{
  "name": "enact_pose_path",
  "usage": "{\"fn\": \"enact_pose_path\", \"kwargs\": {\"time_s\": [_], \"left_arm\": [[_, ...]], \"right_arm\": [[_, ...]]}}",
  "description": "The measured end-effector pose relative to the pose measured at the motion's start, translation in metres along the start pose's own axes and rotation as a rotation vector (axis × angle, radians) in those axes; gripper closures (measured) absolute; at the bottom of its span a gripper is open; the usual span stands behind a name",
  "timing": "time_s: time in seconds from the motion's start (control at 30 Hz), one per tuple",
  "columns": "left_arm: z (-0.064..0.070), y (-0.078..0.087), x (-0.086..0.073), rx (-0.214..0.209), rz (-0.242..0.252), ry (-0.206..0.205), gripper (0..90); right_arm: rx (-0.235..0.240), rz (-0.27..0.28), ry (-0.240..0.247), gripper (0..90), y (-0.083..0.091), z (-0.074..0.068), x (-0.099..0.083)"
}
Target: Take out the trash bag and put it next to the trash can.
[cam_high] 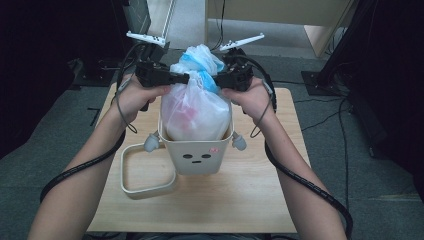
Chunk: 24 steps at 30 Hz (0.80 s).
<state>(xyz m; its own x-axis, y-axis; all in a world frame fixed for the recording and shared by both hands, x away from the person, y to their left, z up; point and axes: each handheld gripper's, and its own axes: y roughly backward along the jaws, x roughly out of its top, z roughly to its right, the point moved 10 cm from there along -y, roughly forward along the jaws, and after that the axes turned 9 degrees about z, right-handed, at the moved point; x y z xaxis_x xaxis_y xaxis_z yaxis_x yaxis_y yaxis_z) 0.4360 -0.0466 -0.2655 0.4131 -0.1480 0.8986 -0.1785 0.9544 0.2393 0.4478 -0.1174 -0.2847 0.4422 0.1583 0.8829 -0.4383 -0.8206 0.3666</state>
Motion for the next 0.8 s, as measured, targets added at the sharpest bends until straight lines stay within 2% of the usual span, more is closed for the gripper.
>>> {"fn": "enact_pose_path", "kwargs": {"time_s": [0.1, 0.17, 0.23, 0.27, 0.33, 0.4, 0.5, 0.57, 0.67, 0.73, 0.8], "left_arm": [[-0.004, 0.000, 0.001, 0.026, -0.002, 0.004, 87.5], [-0.005, 0.000, 0.002, 0.040, -0.013, -0.001, 87.5], [-0.007, 0.001, 0.004, 0.051, -0.018, 0.000, 87.5], [-0.008, 0.002, 0.004, 0.063, -0.021, -0.003, 87.5], [-0.010, 0.003, 0.006, 0.073, -0.019, 0.005, 87.5], [-0.010, 0.004, 0.007, 0.074, -0.016, 0.007, 87.5], [-0.012, 0.004, 0.008, 0.087, -0.014, 0.005, 87.5], [-0.013, 0.003, 0.009, 0.094, -0.012, 0.009, 87.5], [-0.016, 0.002, 0.009, 0.107, -0.010, 0.011, 87.5], [-0.018, 0.002, 0.010, 0.116, -0.009, 0.015, 87.5], [-0.020, 0.001, 0.010, 0.135, -0.016, 0.016, 87.5]], "right_arm": [[-0.013, 0.014, -0.034, 68.7, 0.005, 0.009, -0.001], [-0.006, 0.019, -0.053, 62.5, 0.011, 0.013, -0.002], [-0.023, 0.033, -0.042, 54.5, 0.019, 0.018, -0.002], [-0.033, 0.038, -0.045, 53.0, 0.024, 0.021, -0.002], [-0.015, 0.056, -0.055, 49.0, 0.033, 0.021, 0.000], [-0.013, 0.049, -0.053, 44.7, 0.042, 0.023, -0.001], [-0.036, 0.043, -0.037, 43.7, 0.055, 0.028, -0.004], [-0.026, 0.057, -0.052, 43.7, 0.063, 0.029, -0.004], [-0.044, 0.081, -0.052, 43.1, 0.073, 0.033, -0.004], [-0.037, 0.091, -0.078, 42.8, 0.078, 0.034, -0.003], [-0.044, 0.101, -0.057, 42.8, 0.083, 0.033, -0.001]]}}
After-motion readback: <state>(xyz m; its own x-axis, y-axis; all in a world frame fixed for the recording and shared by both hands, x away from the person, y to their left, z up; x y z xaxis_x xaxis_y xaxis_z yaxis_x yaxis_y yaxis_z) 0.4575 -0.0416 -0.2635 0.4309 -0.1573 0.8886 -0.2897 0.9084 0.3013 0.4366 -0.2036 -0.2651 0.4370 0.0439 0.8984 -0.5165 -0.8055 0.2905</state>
